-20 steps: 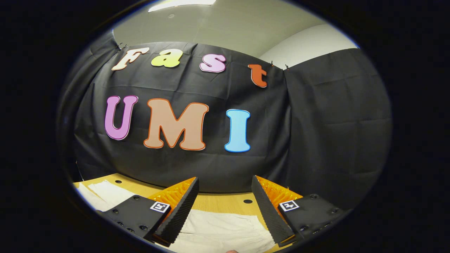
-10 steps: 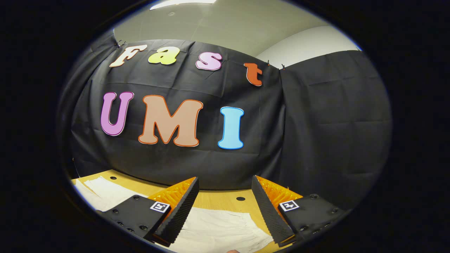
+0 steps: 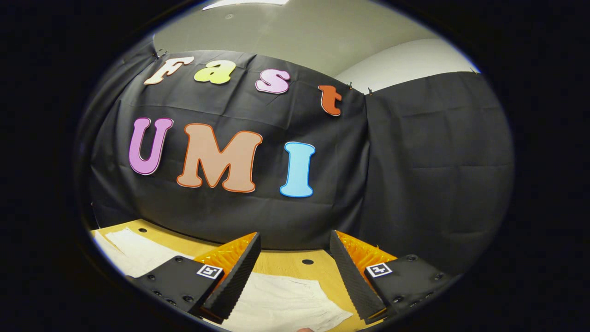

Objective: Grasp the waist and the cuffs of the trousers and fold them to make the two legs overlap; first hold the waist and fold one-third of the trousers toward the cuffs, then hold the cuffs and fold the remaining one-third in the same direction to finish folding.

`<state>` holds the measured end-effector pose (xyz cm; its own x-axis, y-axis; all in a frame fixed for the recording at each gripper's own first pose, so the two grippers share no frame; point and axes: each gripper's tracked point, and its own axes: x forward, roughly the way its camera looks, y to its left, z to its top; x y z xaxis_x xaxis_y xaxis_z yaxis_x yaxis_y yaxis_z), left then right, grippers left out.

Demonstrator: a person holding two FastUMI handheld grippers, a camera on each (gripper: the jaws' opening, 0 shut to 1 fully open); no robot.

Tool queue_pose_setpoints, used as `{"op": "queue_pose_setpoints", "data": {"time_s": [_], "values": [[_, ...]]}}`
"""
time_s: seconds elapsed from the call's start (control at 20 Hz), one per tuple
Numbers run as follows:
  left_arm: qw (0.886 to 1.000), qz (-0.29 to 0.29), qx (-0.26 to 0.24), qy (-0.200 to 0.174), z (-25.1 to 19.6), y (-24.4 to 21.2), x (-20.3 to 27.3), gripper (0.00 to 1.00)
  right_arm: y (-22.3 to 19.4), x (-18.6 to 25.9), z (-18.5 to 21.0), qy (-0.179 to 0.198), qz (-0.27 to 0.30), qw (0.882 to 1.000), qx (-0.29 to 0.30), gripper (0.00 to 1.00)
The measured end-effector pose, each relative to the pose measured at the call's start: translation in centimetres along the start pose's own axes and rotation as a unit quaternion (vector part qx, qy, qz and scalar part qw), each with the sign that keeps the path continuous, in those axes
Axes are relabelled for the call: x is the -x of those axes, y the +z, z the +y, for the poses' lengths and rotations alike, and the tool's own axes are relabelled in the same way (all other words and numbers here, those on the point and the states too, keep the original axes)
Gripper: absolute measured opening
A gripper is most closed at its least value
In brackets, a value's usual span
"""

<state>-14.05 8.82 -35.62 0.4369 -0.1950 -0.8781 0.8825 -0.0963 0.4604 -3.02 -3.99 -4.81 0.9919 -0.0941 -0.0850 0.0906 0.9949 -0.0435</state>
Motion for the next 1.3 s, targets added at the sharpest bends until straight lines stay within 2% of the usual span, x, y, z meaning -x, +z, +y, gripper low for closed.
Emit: {"op": "queue_pose_setpoints", "data": {"time_s": [0.4,0.55,0.6,0.65,0.7,0.75,0.85,1.0,1.1,1.3], "values": [[1.0,0.007,0.009,0.017,1.6,0.1,-1.2,0.92,-0.2,0.2,-0.2,0.003,0.002,1.0,0.004,0.97],[1.0,0.011,0.012,0.021,1.8,0.1,-2.0,0.86,-0.6,0.2,-0.8,-0.003,0.008,1.0,-0.007,0.97],[1.0,0.016,0.019,0.016,1.1,0.0,-2.4,0.81,-0.8,0.2,-1.0,-0.004,0.01,1.0,-0.009,0.97],[0.999,0.02,0.013,0.024,1.0,0.3,-2.1,0.7,-1.0,0.2,-1.1,-0.005,0.013,1.0,-0.009,0.97],[0.999,0.021,0.004,0.028,0.9,0.7,-1.8,0.5,-1.0,0.2,-1.3,-0.006,0.013,1.0,-0.008,0.97],[0.999,0.022,0.005,0.026,0.8,0.4,-2.2,0.48,-1.0,0.3,-1.5,-0.007,0.011,1.0,-0.006,0.97],[0.999,0.024,0.018,0.023,0.3,0.3,-2.2,0.36,-1.4,0.4,-1.8,-0.006,0.016,1.0,0.001,0.97],[0.999,0.03,0.022,0.021,-0.4,0.4,-2.3,0.12,-2.7,0.7,-2.2,-0.002,0.029,1.0,0.01,0.97],[0.999,0.034,0.015,0.032,-0.4,0.5,-2.1,0.02,-3.4,0.8,-2.8,0.0,0.037,0.999,0.021,0.97],[0.998,0.037,0.025,0.041,-0.5,0.5,-2.3,0.0,-5.5,1.2,-3.6,0.017,0.055,0.996,0.069,0.97]]}}
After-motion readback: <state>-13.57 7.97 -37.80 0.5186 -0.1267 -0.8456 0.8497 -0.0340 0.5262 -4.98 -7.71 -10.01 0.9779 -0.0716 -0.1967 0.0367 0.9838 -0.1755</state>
